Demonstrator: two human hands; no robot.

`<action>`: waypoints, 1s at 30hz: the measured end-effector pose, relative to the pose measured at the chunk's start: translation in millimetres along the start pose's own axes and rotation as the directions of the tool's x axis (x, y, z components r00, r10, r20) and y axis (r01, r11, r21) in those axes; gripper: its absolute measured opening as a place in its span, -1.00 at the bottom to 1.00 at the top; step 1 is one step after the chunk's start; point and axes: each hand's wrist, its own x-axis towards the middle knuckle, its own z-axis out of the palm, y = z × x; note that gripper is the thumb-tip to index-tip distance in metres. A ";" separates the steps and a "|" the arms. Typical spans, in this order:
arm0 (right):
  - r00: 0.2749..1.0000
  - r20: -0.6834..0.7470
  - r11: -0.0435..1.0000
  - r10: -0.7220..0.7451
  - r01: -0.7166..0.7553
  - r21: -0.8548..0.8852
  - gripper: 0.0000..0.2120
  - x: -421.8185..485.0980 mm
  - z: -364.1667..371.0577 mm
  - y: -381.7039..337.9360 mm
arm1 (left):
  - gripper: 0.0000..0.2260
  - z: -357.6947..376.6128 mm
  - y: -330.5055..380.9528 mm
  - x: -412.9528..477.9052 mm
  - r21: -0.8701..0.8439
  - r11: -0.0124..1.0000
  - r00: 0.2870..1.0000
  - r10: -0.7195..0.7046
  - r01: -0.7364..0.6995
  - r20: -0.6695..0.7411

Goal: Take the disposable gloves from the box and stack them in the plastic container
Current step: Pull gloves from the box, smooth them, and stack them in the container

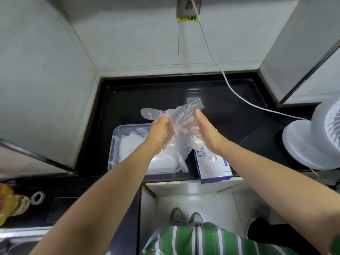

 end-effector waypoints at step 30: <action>0.974 0.048 0.523 0.221 -0.077 -0.849 -0.76 58.4 108.6 48.3 | -0.63 -99.9 -71.0 21.2 0.950 0.306 0.949 0.276 0.062 -0.151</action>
